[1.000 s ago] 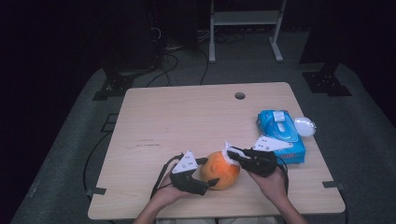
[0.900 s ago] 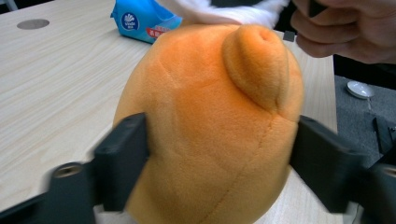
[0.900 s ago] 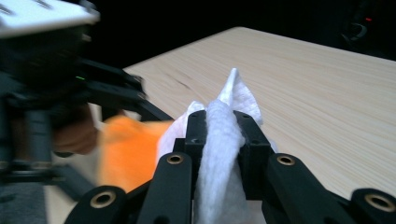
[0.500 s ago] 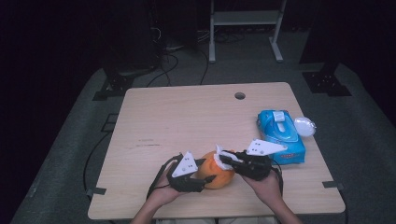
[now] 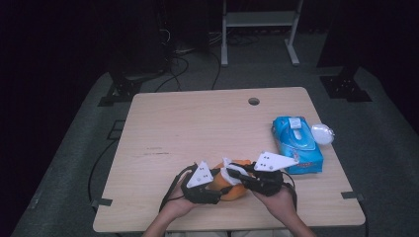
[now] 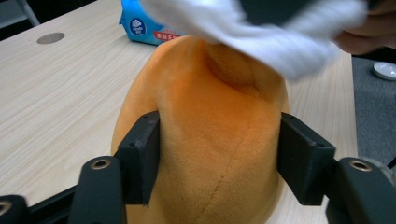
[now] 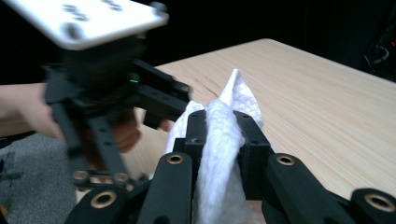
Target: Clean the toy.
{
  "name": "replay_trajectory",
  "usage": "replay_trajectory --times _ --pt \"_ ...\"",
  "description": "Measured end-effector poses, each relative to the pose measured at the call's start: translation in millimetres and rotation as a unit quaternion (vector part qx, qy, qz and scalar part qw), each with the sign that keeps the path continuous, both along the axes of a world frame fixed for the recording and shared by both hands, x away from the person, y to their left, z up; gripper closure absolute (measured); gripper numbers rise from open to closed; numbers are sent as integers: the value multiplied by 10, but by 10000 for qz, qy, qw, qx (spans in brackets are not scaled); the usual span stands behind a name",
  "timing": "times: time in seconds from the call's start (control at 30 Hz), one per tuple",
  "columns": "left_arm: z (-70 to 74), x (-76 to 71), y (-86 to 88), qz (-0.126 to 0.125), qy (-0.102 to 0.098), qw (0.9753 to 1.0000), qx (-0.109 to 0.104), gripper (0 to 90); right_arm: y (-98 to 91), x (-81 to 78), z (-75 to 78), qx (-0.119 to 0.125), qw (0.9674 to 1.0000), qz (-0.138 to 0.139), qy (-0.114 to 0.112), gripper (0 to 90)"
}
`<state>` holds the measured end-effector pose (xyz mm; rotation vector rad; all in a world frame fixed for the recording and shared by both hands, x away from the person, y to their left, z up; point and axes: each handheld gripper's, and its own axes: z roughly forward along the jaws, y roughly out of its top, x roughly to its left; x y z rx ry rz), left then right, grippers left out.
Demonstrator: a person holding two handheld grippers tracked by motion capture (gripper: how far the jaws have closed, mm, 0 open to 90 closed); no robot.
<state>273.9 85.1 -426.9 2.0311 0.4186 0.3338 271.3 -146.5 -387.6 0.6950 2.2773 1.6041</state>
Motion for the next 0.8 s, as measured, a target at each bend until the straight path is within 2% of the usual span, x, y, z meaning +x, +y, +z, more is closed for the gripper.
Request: replay_trajectory --times 0.1,0.13,0.2,0.27,0.33,0.4,0.47,0.53,0.63,0.8 --pt "-9 -13 7 -60 -17 10000 5 382 -115 100 -66 -71 9995 -306 38 767" --pt "-6 -11 7 -60 -1 10000 5 363 -164 139 -104 -32 9992 -381 135 767" --pt "2 7 -22 54 47 9999 -94 253 -239 190 -166 55 9983 -502 305 767" --pt "-2 23 -50 171 51 9998 -48 133 -245 191 -165 44 9981 -540 294 767" --pt "-21 27 -64 153 78 9998 -30 95 -204 157 -138 111 9986 -424 301 767" --pt "-16 7 -54 74 11 10000 56 103 -136 99 -105 185 9991 -223 300 765" --pt "-8 -20 -31 -42 -104 9999 127 195 -80 57 -78 223 9995 2 242 765" --pt "-1 -36 -8 -90 -140 9998 148 283 -78 62 -76 199 9995 19 245 765" --pt "-14 -49 20 -124 -146 9997 128 348 -167 143 -131 261 9989 -124 383 765" --pt "-48 -51 75 -288 -176 9994 113 362 -357 275 -256 229 9968 -490 584 766"
